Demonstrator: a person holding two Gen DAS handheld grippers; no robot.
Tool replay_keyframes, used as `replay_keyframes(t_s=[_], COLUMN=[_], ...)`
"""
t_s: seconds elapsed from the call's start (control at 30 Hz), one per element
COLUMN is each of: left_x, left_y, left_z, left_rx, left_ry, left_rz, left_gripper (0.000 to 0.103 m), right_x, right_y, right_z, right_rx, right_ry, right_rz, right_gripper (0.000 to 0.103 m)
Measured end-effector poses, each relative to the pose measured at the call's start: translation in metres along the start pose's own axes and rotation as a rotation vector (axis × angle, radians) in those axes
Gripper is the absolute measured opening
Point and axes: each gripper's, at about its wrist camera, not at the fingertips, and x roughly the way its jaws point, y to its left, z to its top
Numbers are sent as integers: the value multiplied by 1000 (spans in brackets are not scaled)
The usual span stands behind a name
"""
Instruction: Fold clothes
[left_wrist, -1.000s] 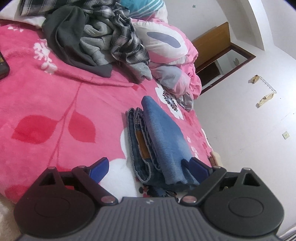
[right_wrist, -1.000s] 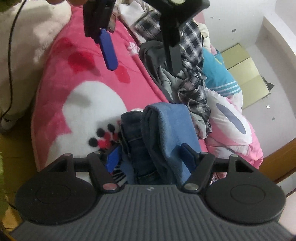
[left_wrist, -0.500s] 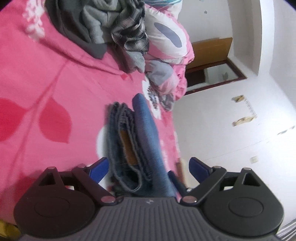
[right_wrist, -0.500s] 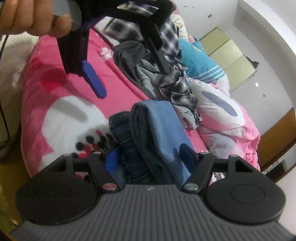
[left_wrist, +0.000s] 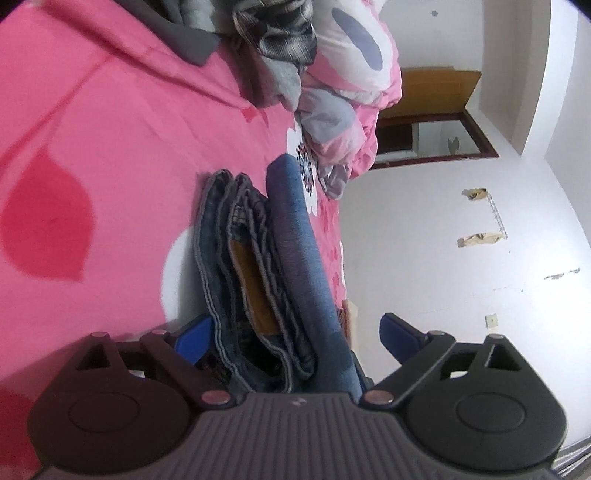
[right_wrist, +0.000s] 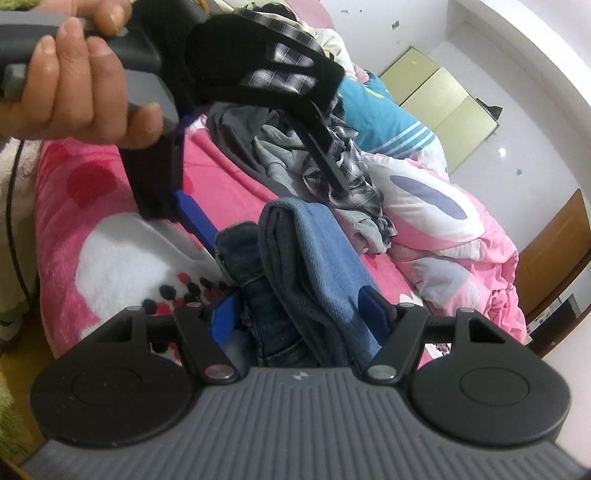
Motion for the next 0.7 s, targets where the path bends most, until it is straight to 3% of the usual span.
replay_keyframes(t_s=[0.37, 0.7], left_x=[35, 65], left_y=[-7, -21], left_z=[12, 11], left_rx=[56, 176], left_ry=[82, 155], left_rz=[57, 123], left_gripper=[96, 95], right_x=[-1, -5], right_y=[-2, -4], right_z=[1, 3], right_rx=[30, 61], right_ry=[-1, -4], right_rz=[-7, -26], right_gripper=[68, 68])
